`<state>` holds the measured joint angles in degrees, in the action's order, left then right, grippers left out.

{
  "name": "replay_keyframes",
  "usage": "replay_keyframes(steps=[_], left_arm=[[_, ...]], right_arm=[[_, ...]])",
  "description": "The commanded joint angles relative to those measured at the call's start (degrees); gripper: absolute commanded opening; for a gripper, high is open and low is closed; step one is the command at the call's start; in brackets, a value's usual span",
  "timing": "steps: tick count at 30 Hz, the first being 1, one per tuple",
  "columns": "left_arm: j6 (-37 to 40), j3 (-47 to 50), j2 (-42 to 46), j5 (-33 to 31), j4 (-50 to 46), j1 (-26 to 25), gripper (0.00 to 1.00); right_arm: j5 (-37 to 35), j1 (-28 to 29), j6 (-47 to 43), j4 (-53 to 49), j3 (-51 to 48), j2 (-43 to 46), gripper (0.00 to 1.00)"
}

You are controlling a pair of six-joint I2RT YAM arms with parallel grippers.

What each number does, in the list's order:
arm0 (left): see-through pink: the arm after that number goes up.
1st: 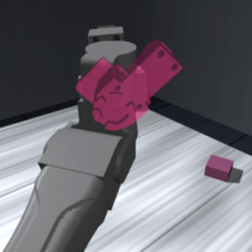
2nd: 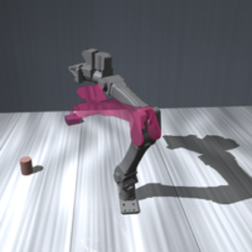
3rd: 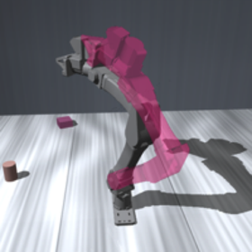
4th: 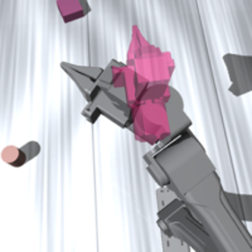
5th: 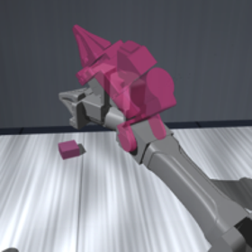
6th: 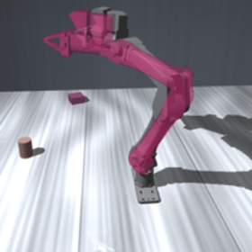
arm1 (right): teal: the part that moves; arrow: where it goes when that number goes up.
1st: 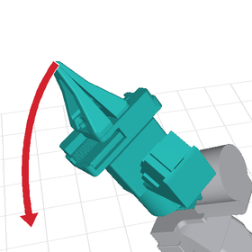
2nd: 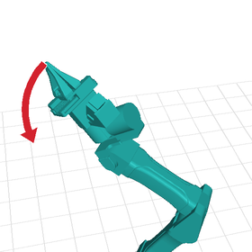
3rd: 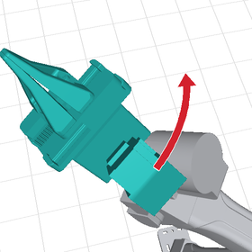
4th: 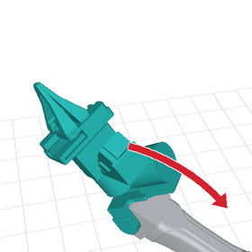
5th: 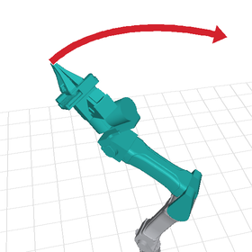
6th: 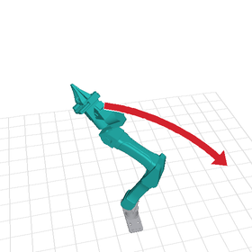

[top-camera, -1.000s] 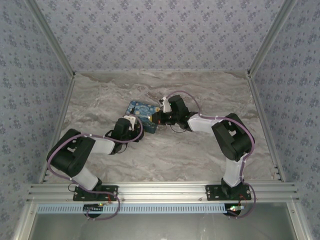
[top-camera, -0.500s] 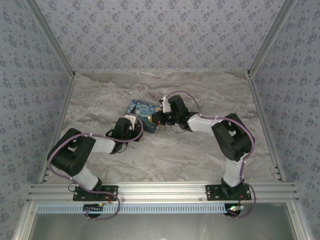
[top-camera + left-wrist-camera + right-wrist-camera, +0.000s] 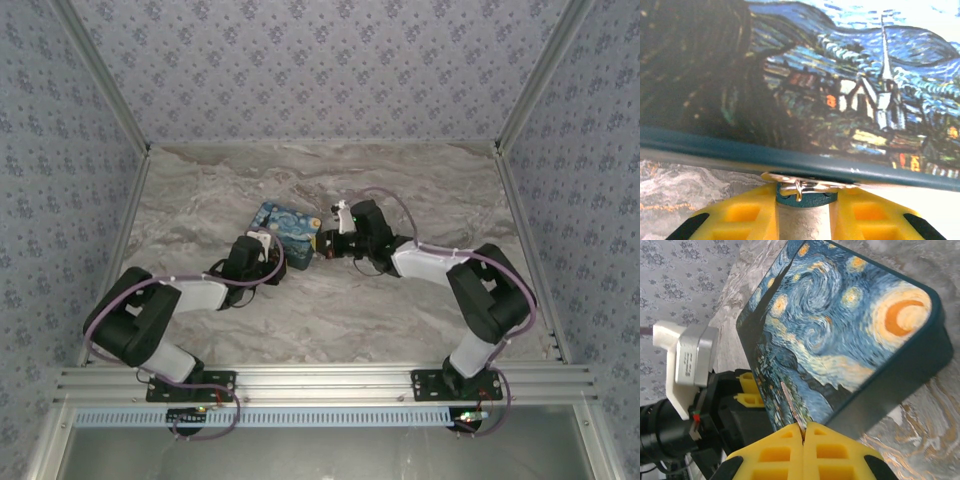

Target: Unlock a padlock with a key

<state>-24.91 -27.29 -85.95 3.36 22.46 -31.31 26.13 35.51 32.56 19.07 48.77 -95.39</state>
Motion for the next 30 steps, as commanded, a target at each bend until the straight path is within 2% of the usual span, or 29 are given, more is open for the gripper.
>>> replay_keyframes(steps=[1,13,20,30], left_arm=[[-4.07,-1.79,2.83,0.74,-2.04,-1.01,0.27],[-15.02,-5.15,5.51,1.37,-6.14,-5.20,0.27],[-19.68,-8.37,5.13,0.87,-8.84,-7.95,0.27],[-25.91,-9.98,4.66,1.57,-8.75,-9.20,0.27]], right_arm=[[-1.95,0.13,-3.64,3.03,-4.60,2.11,0.00],[-7.55,5.68,-8.93,14.35,-17.60,3.77,0.00],[-11.07,8.06,-11.37,16.93,-19.09,3.42,0.00],[-15.56,9.64,-17.14,18.07,-19.31,3.60,0.00]])
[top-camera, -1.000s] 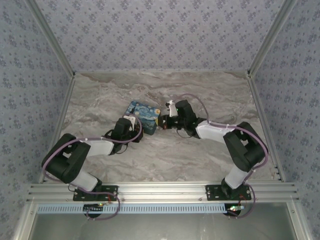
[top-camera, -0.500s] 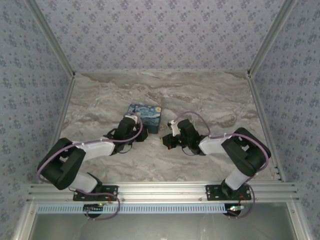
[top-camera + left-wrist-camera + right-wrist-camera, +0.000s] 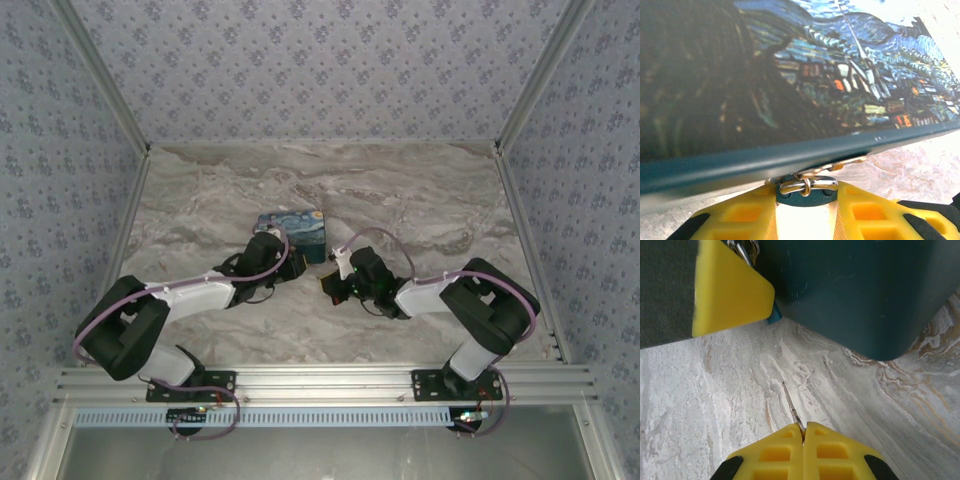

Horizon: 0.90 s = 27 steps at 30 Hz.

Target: Unlock a padlock with a key

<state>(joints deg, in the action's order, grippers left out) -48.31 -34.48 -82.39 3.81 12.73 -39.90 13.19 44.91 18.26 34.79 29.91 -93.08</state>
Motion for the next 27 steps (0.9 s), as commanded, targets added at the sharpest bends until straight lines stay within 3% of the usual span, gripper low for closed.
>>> replay_keyframes(steps=[1,11,27], left_arm=[[-2.90,-2.98,1.10,1.21,0.95,-0.70,0.27],[-6.61,-3.66,1.10,2.46,1.76,-0.88,0.27],[-8.38,-3.93,1.89,3.22,2.43,-0.90,0.26]], right_arm=[[-2.96,0.35,-3.20,2.71,-0.57,1.29,0.00],[-7.63,2.53,-6.70,4.74,-0.31,0.65,0.00],[-7.28,2.64,-7.07,6.83,1.72,-2.09,0.00]])
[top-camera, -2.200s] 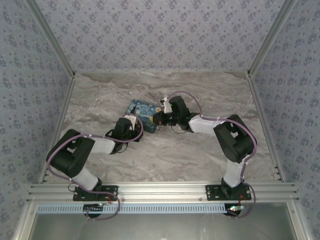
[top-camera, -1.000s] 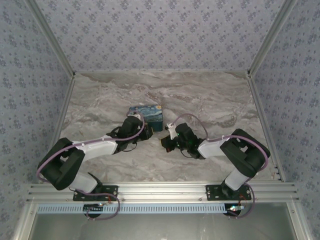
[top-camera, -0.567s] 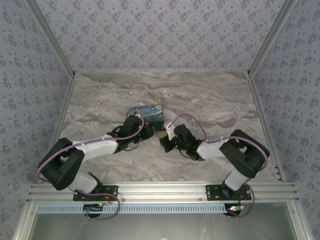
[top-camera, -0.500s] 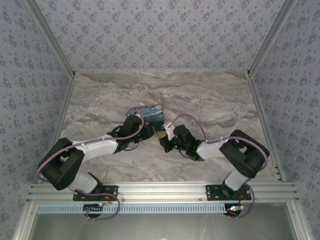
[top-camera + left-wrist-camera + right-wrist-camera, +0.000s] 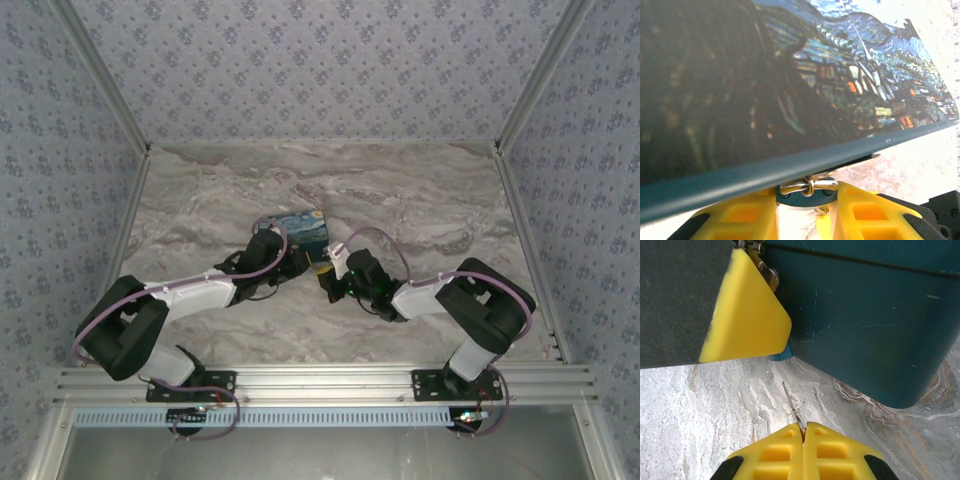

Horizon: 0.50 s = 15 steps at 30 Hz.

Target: Unlock a padlock with a key

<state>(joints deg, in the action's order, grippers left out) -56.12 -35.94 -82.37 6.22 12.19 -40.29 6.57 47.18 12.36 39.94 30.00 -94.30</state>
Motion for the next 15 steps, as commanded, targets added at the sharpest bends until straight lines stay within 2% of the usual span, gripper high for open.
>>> replay_keyframes(steps=[1,15], left_arm=[[-0.66,-2.38,1.87,0.86,3.02,-0.57,0.26],[-1.01,-2.41,1.68,1.13,3.40,-0.62,0.26]], right_arm=[[-0.64,0.30,-1.11,1.63,1.68,-1.05,0.00],[-0.50,0.50,-0.76,3.01,2.87,-2.30,0.00]])
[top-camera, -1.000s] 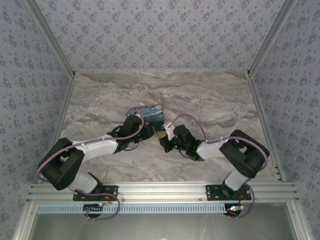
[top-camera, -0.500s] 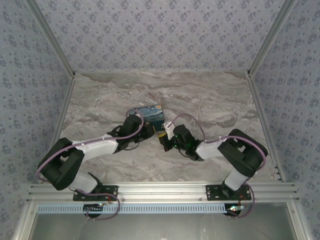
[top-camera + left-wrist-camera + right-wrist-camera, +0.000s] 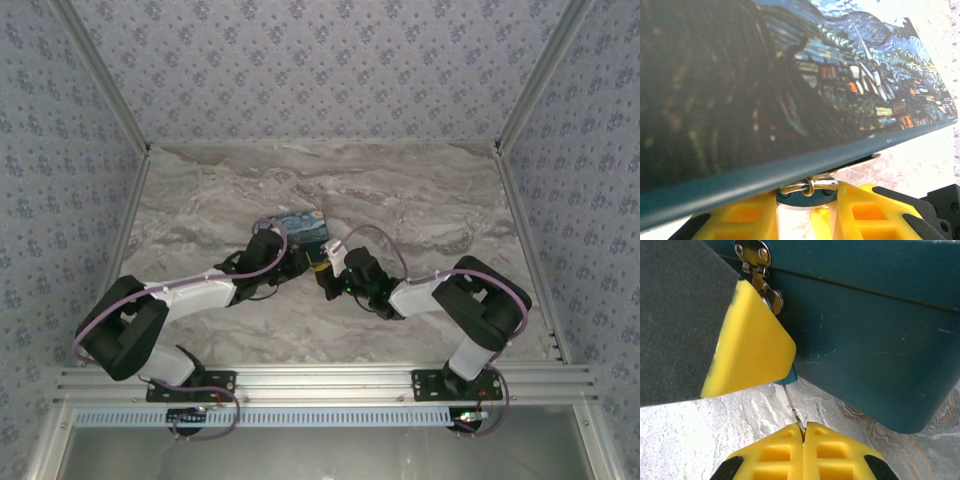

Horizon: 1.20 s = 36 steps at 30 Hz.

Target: Unlock a padlock with a key

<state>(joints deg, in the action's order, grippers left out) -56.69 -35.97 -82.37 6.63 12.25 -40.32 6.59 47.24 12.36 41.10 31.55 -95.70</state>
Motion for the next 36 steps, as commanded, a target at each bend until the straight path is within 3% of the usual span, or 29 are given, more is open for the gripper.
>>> replay_keyframes(steps=[1,36], left_arm=[[-0.45,-2.28,1.69,0.63,3.33,-0.61,0.26],[-3.51,-1.92,2.05,1.07,5.54,-0.78,0.25]], right_arm=[[-0.44,0.48,-0.68,2.01,1.32,-0.98,0.00],[-2.37,0.22,2.41,9.87,-1.95,0.12,0.00]])
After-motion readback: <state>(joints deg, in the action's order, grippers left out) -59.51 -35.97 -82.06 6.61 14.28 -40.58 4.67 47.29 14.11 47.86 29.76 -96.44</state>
